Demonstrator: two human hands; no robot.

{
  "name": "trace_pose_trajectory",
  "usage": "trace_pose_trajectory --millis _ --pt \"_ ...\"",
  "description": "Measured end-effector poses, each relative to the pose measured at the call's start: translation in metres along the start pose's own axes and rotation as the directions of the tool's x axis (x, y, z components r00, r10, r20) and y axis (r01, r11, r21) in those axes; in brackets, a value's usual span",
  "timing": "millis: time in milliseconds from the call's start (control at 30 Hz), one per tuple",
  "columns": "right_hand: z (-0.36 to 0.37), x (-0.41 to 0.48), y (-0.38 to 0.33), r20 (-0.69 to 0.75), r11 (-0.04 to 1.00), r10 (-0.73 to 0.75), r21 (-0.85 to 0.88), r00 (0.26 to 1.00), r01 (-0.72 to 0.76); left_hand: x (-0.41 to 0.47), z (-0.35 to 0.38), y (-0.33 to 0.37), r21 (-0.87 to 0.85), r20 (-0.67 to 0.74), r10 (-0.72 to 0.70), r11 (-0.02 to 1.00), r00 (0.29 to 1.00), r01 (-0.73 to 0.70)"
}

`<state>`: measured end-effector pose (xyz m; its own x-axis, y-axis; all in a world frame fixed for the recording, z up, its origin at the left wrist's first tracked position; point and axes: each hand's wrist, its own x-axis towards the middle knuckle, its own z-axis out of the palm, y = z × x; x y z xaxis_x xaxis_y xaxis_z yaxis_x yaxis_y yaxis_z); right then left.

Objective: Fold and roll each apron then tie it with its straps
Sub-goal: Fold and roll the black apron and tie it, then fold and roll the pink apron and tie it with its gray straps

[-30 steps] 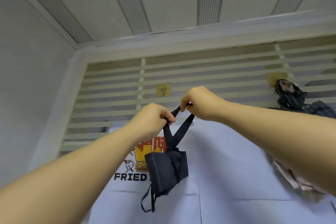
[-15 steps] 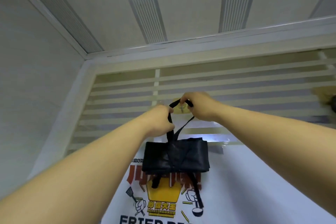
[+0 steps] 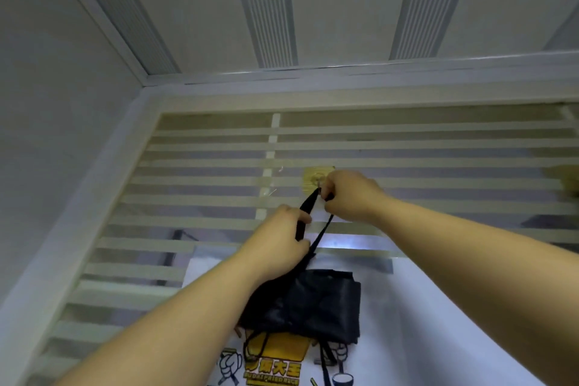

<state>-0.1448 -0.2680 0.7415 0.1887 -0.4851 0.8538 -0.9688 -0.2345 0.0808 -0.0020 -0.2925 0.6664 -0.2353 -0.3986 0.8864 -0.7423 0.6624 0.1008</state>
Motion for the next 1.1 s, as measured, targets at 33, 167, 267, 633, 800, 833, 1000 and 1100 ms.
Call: trace_pose_trajectory --millis 33,167,267,633,800,833,1000,1100 --pt "0.001 -0.006 0.001 0.016 1.000 -0.002 0.005 1.000 0.002 -0.007 0.003 0.000 0.014 0.005 0.010 1.000 1.000 -0.010" --pt "-0.008 -0.044 -0.001 0.077 0.998 -0.067 -0.015 0.995 0.069 -0.038 0.006 0.008 0.078 -0.025 0.040 0.996 0.999 -0.038" --pt "-0.021 -0.082 -0.010 0.035 0.990 -0.140 0.016 0.989 0.140 -0.066 0.001 0.020 0.089 -0.088 0.014 0.996 0.996 -0.006" --pt "0.017 -0.372 -0.018 0.409 0.910 -0.240 0.410 0.881 0.058 -0.312 0.045 0.105 -0.113 0.188 -0.277 0.947 0.943 0.300" --pt "0.063 -0.540 -0.010 0.685 0.877 -0.200 0.444 0.701 -0.184 -0.451 0.104 0.139 -0.125 0.442 -0.406 0.855 0.800 0.503" --pt "0.071 -0.571 -0.006 0.730 0.869 -0.188 0.436 0.658 -0.235 -0.476 0.113 0.147 -0.121 0.481 -0.423 0.836 0.768 0.536" --pt "0.093 -0.704 0.015 0.886 0.837 -0.098 0.320 0.454 -0.444 -0.604 0.162 0.175 0.040 0.685 -0.498 0.755 0.532 0.655" --pt "0.102 -0.766 0.031 0.958 0.835 -0.055 0.200 0.283 -0.513 -0.676 0.184 0.182 0.157 0.794 -0.480 0.754 0.372 0.638"
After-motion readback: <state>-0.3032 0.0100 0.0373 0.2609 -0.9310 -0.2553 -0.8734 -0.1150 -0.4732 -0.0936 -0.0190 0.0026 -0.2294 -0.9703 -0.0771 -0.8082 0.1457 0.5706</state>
